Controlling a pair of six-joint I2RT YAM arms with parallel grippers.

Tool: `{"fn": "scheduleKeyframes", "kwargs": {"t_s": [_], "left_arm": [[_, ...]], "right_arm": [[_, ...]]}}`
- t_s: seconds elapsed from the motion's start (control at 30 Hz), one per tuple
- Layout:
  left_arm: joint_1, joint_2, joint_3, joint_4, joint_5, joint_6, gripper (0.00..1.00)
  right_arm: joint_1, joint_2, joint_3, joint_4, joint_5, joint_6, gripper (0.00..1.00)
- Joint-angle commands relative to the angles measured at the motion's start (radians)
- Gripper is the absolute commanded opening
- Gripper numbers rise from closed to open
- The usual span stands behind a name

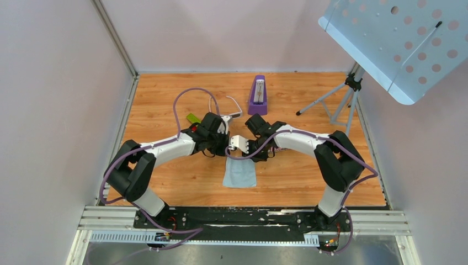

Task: Organize the sunglasses
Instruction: Fold the glasses cleaning cloth at the center of the board.

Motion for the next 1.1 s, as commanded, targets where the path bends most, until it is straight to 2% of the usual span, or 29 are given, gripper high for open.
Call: {"fn": "scheduleKeyframes", "kwargs": {"t_s": [0.0,0.07,0.27,0.63,0.77,0.97,1.07], "left_arm": [[-0.002,-0.019,0.001,0.01,-0.005,0.006,0.0],[-0.002,-0.006,0.008,-0.002,-0.013,0.003,0.0],[-0.002,0.002,0.013,-0.017,-0.027,0.003,0.0],[-0.003,0.024,0.017,-0.015,-0.027,0.01,0.0],[-0.002,0.031,0.018,-0.013,-0.025,0.007,0.0],[-0.003,0.04,0.018,-0.007,-0.025,0.004,0.0],[-0.003,0.035,0.015,-0.003,-0.025,0.004,0.0]], "right_arm": [[0.003,-0.029,-0.009,0.014,0.006,0.0,0.17],[0.001,-0.012,0.013,0.017,0.006,0.004,0.23],[0.001,0.047,0.072,0.017,-0.006,0.015,0.32],[0.0,0.11,0.092,0.014,0.005,-0.004,0.33],[0.0,0.13,0.084,0.013,0.027,-0.019,0.28],[0.0,0.143,0.076,0.001,0.016,-0.022,0.07],[0.0,0.112,0.075,-0.006,0.017,-0.014,0.0]]}}
